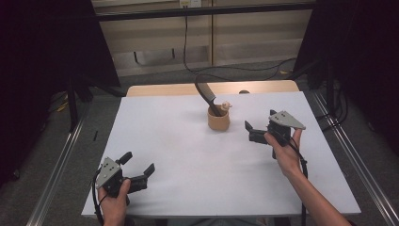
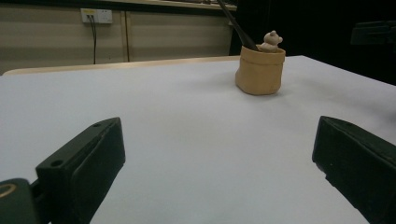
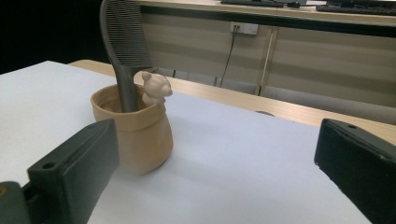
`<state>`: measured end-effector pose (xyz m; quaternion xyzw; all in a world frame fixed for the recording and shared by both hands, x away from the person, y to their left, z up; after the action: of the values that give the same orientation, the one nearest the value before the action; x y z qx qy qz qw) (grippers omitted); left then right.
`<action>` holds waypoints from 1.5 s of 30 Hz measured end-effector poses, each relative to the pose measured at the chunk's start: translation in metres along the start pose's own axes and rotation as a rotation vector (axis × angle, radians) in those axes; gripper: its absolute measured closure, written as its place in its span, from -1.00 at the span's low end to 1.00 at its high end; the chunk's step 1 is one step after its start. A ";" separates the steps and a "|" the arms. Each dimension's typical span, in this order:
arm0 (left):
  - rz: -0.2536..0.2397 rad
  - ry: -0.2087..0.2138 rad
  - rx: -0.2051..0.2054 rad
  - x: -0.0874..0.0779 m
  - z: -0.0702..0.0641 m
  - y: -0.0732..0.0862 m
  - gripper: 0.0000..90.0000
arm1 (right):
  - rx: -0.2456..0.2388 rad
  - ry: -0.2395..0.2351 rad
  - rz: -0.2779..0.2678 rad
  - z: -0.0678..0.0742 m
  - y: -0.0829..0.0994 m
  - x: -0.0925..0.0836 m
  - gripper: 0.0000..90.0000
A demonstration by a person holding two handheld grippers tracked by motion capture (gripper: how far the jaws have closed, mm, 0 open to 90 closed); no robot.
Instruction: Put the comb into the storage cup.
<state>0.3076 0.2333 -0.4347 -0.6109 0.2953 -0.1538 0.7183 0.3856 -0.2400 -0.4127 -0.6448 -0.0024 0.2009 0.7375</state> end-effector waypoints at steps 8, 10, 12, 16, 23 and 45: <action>-0.001 -0.022 -0.004 -0.001 0.001 -0.001 -0.94 | 0.007 0.020 -0.015 -0.010 0.010 -0.016 -0.99; -0.004 -0.025 0.001 -0.002 0.001 0.000 -0.94 | -0.003 0.042 -0.045 -0.012 0.010 -0.025 -1.00; -0.002 -0.026 0.001 -0.002 0.002 0.000 -0.94 | 0.003 0.042 -0.062 -0.014 0.010 -0.030 -1.00; -0.010 -0.035 0.007 -0.003 0.001 -0.001 -0.94 | 0.011 0.037 -0.066 -0.015 0.011 -0.037 -1.00; -0.016 -0.042 0.010 -0.004 0.001 -0.001 -0.93 | 0.032 0.050 -0.081 -0.019 0.015 -0.052 -0.99; -0.020 -0.048 -0.005 -0.005 0.000 -0.002 -0.93 | 0.038 0.100 -0.107 -0.030 0.029 -0.091 -1.00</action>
<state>0.3038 0.2353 -0.4318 -0.6190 0.2725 -0.1455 0.7221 0.3011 -0.2933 -0.4219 -0.6387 0.0039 0.1287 0.7586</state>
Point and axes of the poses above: each handheld gripper's, and its own axes: x roughly forward along the jaws, y roughly out of its underside, z roughly to its left, the point moved 1 cm from there along x, roughly forward along the jaws, and after that the axes turned 11 degrees about x, right-handed, at the moved point
